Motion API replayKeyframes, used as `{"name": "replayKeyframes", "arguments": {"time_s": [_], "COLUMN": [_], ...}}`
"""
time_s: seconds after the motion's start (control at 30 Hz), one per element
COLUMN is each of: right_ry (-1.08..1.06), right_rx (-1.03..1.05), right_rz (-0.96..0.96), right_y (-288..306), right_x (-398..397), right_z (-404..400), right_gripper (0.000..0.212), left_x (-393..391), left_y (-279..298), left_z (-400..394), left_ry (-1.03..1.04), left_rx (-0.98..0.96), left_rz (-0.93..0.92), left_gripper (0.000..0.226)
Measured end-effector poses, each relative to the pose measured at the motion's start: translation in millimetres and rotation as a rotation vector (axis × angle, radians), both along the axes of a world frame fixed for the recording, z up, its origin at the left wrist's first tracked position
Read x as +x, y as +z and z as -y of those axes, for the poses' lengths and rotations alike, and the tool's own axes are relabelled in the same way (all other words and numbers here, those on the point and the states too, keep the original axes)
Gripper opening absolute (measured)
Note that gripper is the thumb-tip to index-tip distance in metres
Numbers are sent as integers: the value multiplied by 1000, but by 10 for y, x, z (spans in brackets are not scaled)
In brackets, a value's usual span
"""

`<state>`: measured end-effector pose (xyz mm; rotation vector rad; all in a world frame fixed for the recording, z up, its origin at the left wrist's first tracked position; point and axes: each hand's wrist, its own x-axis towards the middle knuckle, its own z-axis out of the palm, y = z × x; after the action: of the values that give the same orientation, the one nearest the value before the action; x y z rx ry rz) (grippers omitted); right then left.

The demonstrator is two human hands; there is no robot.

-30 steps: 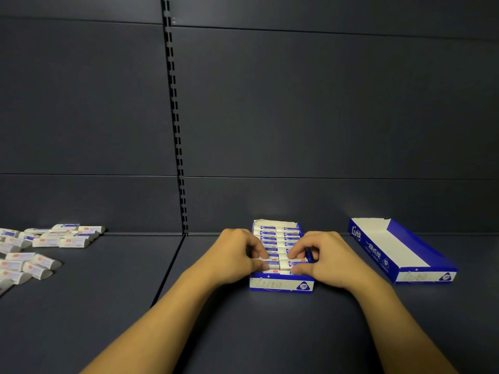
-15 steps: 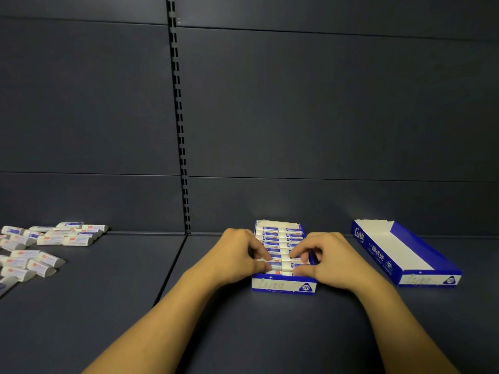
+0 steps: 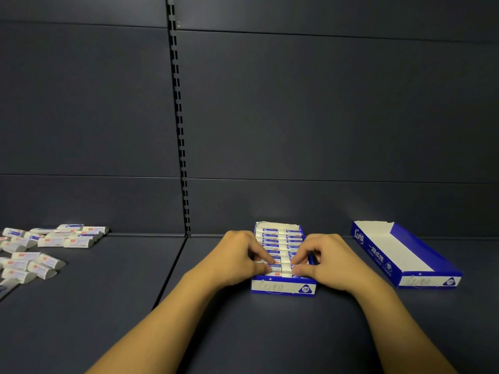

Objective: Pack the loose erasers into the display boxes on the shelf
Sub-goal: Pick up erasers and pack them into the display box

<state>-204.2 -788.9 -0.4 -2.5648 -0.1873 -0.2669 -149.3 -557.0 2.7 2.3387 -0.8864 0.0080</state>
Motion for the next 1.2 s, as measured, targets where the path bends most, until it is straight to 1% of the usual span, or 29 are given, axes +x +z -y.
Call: {"name": "replayKeyframes", "arguments": {"time_s": [0.13, 0.2, 0.27, 0.33, 0.4, 0.5, 0.6, 0.77, 0.83, 0.93, 1.03, 1.1, 1.2], "right_ry": [22, 23, -4, -50, -99, -123, -118, -61, -28, -8, -13, -11, -11], "right_rx": [-9, 21, 113, 251, 305, 186, 46, -257, -343, -437, -494, -531, -556], "right_rz": [22, 67, 167, 260, 300, 282, 219, 127, 108, 71, 17, -16, -37], "right_y": [-5, 18, 29, 27, 28, 69, 199, 447, 528, 614, 681, 709, 726], "right_x": [-13, -41, -57, -64, -61, -25, -7, 38, 49, 45, 7, -35, -100], "right_z": [4, -7, -30, -63, -88, -92, -168, -507, -653, -870, -1107, -1278, -1535], "right_gripper": [18, 13, 9, 7, 5, 6, 10, 32, 36, 43, 45, 42, 40], "left_x": [11, 5, -3, -15, -14, -18, -52, -51, -121, -269, -453, -550, -678], "left_y": [-16, -10, -9, -2, 15, 57, 109, 238, 305, 417, 528, 588, 649], "left_z": [-6, -17, -28, -39, -60, -164, -365, -762, -913, -1101, -1290, -1436, -1671], "left_ry": [8, 13, 32, 70, 127, 203, 287, 440, 504, 554, 591, 622, 665], "left_rx": [-3, -28, -113, -214, -237, -193, -70, 173, 256, 396, 525, 559, 557], "left_rz": [2, -19, -49, -51, -13, 24, 96, 189, 216, 245, 253, 266, 272], "left_gripper": [24, 23, 22, 18, 15, 19, 28, 32, 35, 37, 43, 44, 43]}}
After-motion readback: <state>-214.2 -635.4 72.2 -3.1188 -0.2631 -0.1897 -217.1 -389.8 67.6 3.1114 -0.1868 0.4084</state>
